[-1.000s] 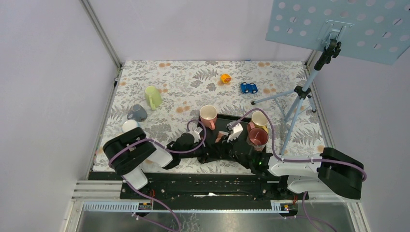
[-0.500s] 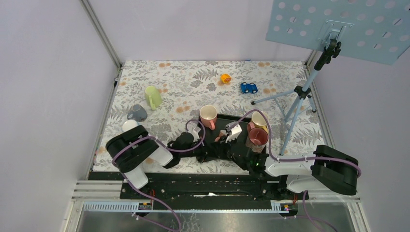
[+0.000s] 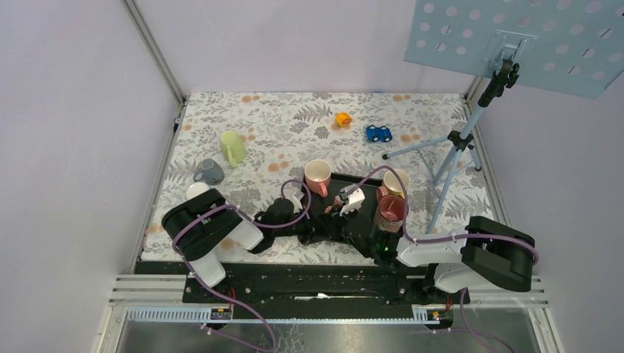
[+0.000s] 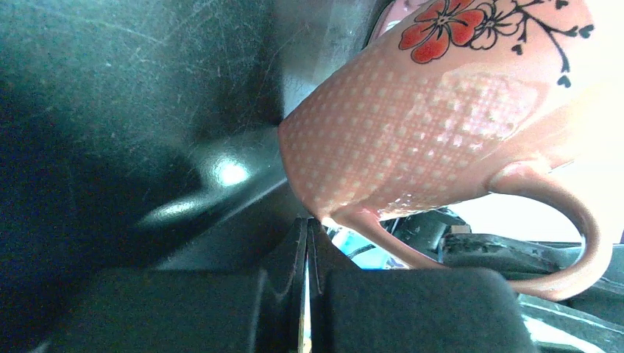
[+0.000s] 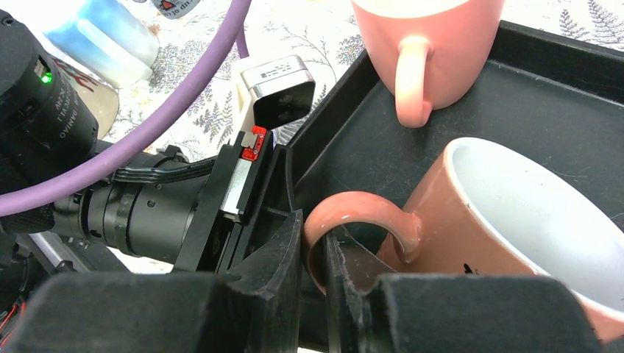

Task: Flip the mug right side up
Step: Place the cup on the tray.

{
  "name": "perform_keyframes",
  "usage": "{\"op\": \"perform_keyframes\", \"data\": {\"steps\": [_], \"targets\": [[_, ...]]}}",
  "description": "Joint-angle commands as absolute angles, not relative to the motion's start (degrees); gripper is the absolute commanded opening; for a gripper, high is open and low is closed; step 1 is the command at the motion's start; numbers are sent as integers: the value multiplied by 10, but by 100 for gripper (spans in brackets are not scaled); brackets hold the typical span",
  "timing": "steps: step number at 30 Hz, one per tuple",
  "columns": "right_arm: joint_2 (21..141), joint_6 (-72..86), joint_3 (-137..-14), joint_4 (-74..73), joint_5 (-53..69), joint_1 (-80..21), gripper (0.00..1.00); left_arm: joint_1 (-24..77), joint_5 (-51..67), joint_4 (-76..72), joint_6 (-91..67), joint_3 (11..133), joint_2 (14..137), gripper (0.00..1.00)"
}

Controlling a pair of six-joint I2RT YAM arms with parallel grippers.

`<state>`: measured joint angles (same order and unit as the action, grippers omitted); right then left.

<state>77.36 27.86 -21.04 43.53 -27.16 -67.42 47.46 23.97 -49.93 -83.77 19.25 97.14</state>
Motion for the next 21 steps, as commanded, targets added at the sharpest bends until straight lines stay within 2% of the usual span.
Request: {"op": "perform_keyframes", "data": {"steps": [1, 12, 21], "targets": [[810, 294, -212, 418, -250, -693, 3, 451, 227, -569, -872, 235, 970, 0], [828, 298, -214, 443, -246, -694, 2, 430, 239, -544, -884, 258, 963, 0], [839, 316, -216, 451, -220, -695, 7, 430, 234, -556, -918, 251, 960, 0]]}}
